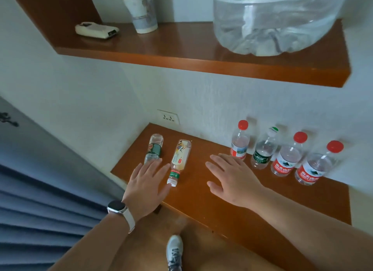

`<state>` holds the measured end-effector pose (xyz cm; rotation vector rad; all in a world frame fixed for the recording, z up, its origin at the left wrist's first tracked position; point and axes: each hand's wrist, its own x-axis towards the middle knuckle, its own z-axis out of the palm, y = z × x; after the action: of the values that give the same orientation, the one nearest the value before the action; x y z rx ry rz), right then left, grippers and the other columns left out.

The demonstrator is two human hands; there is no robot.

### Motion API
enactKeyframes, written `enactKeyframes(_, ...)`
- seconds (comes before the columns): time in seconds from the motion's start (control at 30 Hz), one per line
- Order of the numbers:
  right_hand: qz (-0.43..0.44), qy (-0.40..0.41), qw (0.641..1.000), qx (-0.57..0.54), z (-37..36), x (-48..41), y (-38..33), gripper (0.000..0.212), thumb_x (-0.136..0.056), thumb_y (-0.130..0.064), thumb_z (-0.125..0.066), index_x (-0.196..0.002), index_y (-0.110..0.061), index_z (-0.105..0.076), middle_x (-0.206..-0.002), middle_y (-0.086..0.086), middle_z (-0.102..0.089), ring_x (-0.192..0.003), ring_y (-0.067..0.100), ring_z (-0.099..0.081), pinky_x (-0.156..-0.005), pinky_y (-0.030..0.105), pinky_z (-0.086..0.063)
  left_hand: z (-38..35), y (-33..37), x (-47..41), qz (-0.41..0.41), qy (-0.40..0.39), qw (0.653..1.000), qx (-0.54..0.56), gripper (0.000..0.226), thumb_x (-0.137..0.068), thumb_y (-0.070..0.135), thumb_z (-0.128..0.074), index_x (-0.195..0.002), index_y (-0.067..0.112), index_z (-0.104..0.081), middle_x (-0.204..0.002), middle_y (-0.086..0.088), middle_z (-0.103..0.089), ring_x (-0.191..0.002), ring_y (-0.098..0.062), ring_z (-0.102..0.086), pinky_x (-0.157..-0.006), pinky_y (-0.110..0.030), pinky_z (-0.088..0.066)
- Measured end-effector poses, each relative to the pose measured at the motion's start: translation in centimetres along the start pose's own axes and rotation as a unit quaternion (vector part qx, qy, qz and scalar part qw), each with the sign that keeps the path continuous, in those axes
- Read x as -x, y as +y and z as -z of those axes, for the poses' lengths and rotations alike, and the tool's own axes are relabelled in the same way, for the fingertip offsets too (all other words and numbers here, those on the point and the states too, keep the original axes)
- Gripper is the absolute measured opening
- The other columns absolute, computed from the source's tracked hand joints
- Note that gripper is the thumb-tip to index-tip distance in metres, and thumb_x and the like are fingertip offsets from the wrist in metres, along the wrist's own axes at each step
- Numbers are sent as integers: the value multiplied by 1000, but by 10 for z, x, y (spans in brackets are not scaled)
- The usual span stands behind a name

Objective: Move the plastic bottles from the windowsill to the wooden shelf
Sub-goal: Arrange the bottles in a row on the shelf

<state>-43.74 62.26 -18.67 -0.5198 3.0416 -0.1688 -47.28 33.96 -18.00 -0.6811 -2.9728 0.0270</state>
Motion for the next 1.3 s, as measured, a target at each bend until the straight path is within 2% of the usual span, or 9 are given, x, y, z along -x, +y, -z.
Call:
enactKeyframes(0.17, -17, -14, 1000, -3, -24, -60, -31, 62, -97, -64, -28, -149, -31, -33, -161, -3, -27, -148, 24, -24, -112, 37, -6, -31, -75, -29, -27, -5, 999, 21, 51, -91, 54, -54, -132, 24, -59, -136, -3, -62, -126, -29, -57, -101, -53, -46)
enactKeyframes(0.23, -42, -22, 999, -2, -35, -82, -45, 62, -97, -63, -31, -150, -30, -31, -161, -4, -26, -148, 23, -24, -112, 36, -5, -44, -106, -42, -45, -27, 998, 34, 51, -87, 52, -63, -131, 26, -59, -136, -4, -62, -127, -29, -57, -101, -54, -47)
enactKeyframes(0.37, -52, -44, 997, 18, -51, -121, -66, 57, -91, -57, -54, -136, -22, -52, -142, 2, -54, -129, 25, -53, -107, 39, -32, -72, -160, -66, -113, -53, 991, 46, 53, -85, 52, -67, -131, 30, -56, -134, -4, -63, -126, -30, -58, -102, -54, -46)
enactKeyframes(0.43, -76, -41, 996, 14, -57, -136, -72, 56, -90, -54, -59, -133, -19, -55, -138, 3, -58, -125, 26, -56, -104, 41, -40, -85, -182, -77, -134, -65, 988, 48, 52, -86, 51, -66, -132, 29, -57, -134, -4, -63, -125, -30, -58, -103, -53, -43)
enactKeyframes(0.63, -141, -119, 983, 13, -59, -153, -78, 64, -99, -54, -36, -154, -23, -25, -161, 2, -26, -148, 24, -21, -117, 42, -16, -108, -213, -109, -175, -97, 977, 69, 47, -92, 47, -60, -135, 28, -57, -142, -4, -57, -133, -29, -51, -110, -47, -35)
enactKeyframes(0.8, -141, -164, 976, 24, -57, -166, -73, 65, -100, -48, -37, -156, -21, -18, -164, 3, -16, -150, 22, -12, -119, 40, -13, -120, -218, -130, -200, -150, 965, 76, 54, -100, 43, -47, -151, 29, -36, -160, 1, -31, -147, -23, -27, -120, -42, -16)
enactKeyframes(1.1, -26, -168, 984, 58, -85, -211, -57, 70, -97, -29, -52, -157, -23, -15, -165, 11, -7, -151, 30, -3, -119, 46, -6, -133, -222, -170, -263, -211, 941, 21, 73, -94, 16, -55, -156, 33, -20, -165, -3, -15, -151, -23, -12, -122, -42, -12)
enactKeyframes(1.2, 26, -140, 988, 66, -95, -226, -49, 71, -93, -21, -59, -155, -23, -24, -163, 13, -13, -150, 32, -5, -114, 48, 0, -133, -214, -184, -304, -215, 928, -8, 79, -93, 14, -57, -157, 35, -16, -166, -3, -6, -153, -25, -3, -122, -44, -11)
enactKeyframes(1.3, 89, -138, 980, 113, -101, -233, -46, 64, -90, -24, -65, -148, -19, -40, -159, 16, -28, -147, 37, -18, -113, 55, -6, -137, -204, -192, -345, -216, 912, -42, 80, -93, 14, -59, -156, 37, -16, -167, -5, -3, -152, -28, 3, -122, -48, -10)
